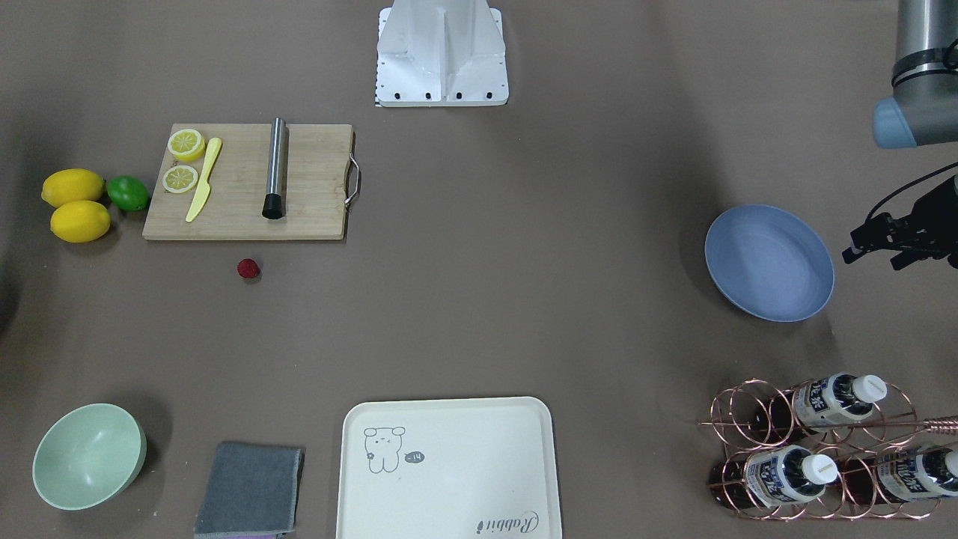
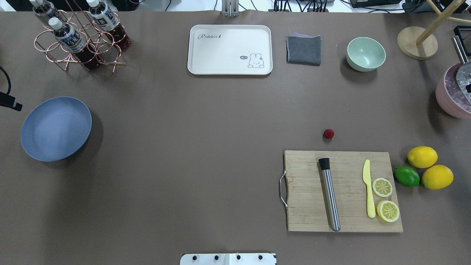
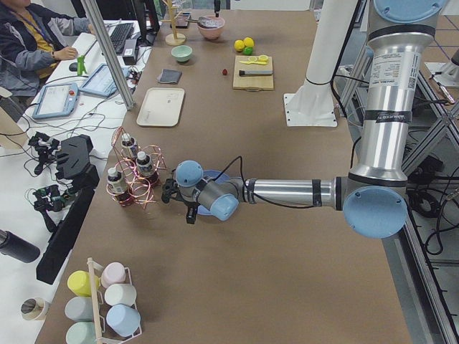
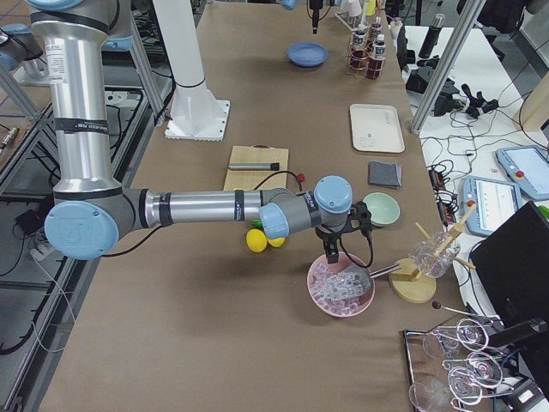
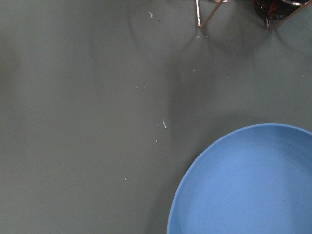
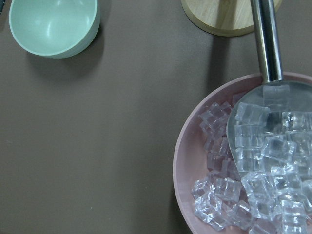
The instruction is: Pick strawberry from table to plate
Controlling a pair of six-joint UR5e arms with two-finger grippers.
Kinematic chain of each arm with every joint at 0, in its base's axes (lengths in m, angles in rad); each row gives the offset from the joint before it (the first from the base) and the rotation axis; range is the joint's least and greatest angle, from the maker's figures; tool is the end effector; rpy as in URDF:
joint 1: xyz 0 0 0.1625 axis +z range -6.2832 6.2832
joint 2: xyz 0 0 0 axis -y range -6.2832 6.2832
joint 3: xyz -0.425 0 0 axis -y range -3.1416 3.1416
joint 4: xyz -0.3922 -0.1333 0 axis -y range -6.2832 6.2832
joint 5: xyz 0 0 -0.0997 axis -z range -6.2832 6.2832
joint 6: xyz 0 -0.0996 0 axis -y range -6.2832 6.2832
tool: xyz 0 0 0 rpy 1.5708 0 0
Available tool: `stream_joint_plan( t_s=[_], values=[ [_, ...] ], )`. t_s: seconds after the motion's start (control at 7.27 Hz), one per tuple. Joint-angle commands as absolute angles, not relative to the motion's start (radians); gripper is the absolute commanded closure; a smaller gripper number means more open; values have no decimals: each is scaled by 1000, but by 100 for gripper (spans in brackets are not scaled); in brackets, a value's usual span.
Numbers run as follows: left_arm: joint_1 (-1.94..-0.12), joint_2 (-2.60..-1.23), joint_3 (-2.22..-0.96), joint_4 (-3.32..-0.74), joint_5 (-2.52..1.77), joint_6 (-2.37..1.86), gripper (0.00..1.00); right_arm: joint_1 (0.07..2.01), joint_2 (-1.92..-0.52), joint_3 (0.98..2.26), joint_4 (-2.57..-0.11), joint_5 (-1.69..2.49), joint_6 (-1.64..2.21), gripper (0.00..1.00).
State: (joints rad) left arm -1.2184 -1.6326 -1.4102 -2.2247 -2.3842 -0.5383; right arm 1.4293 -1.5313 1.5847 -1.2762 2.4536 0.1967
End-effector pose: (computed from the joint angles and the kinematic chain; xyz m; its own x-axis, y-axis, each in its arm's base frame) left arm 0.1283 -0.5253 0.6310 0.5905 0.1033 -0.8004 0.0110 0.9907 0.1359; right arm -0.0181 -0.5264 0.5917 0.6060 -0.1617 0.7789 0.0144 0.9812 0.1925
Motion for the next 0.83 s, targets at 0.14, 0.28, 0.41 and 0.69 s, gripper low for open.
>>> stream_joint_plan(
  t_s=[0.14,0.28,0.41,0.69],
  values=[
    [-1158,-1647,-1365,-2256,-2343,-551,22,1422,-1531,1586,-1273,2457,221,0],
    [-1154,-1651,-1361,-2256,-2342,-551,26,1422,-1531,1588,-1273,2457,222,0],
    [-1141,-1663,-1339,-2260,-2342,-551,26,1422,-1532,1594,-1273,2459,230,0],
    [-1138,-1667,-1333,-2257,-2342,-551,33,1422,-1532,1592,-1273,2459,232,0]
  ],
)
